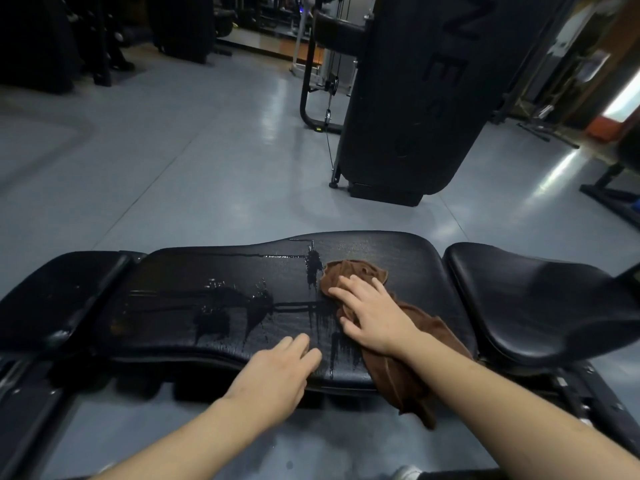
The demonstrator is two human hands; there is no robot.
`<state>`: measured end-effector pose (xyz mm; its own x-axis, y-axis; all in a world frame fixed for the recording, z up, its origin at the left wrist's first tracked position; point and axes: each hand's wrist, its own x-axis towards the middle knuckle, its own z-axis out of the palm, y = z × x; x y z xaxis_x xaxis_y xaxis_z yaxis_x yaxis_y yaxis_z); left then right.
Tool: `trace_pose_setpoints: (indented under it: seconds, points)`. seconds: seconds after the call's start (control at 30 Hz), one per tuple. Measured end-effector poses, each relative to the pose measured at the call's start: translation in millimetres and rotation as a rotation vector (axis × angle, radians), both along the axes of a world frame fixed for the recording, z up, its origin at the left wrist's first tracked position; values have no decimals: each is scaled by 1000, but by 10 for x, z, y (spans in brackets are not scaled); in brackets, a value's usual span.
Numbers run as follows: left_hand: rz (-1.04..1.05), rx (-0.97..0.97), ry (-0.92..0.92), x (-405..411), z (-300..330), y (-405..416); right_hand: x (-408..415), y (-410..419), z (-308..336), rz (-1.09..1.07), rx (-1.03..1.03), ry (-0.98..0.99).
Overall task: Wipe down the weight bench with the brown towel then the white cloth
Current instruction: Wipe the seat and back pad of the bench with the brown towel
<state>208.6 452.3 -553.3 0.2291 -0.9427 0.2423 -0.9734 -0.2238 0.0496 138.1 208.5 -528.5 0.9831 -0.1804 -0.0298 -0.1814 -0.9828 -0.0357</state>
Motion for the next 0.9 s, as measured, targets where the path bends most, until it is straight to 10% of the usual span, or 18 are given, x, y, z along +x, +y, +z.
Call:
trace_pose_setpoints:
  seconds: [0.57, 0.9]
  points:
    - [31, 3, 60, 55, -22, 35, -225, 220, -47, 218, -57, 39]
    - [30, -30, 111, 68, -74, 26, 434, -322, -28, -57, -20, -60]
